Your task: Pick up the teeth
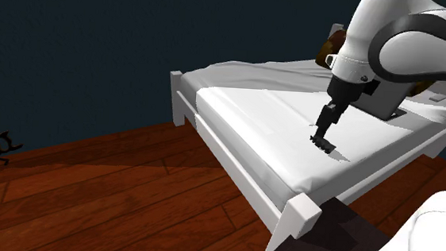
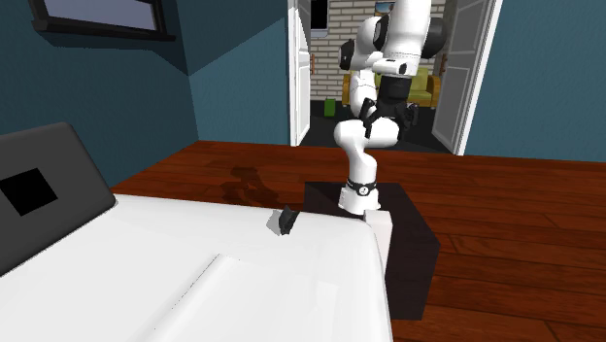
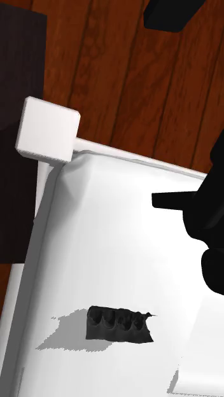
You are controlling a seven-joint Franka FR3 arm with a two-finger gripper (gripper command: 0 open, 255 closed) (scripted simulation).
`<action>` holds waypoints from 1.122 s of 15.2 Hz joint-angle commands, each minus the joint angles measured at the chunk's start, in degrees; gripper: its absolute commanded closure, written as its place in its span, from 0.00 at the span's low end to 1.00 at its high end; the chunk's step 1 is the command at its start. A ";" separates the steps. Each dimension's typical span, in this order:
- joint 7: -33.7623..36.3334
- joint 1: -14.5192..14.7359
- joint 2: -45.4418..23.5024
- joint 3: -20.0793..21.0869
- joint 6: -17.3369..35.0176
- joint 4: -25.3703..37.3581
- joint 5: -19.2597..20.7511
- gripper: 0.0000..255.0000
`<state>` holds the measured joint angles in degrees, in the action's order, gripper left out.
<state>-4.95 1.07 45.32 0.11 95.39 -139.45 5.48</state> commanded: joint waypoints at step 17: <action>-9.43 -9.17 -13.68 -15.75 25.23 -7.85 11.10 0.00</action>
<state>-13.82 -7.49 33.38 -14.36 117.71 -146.47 15.81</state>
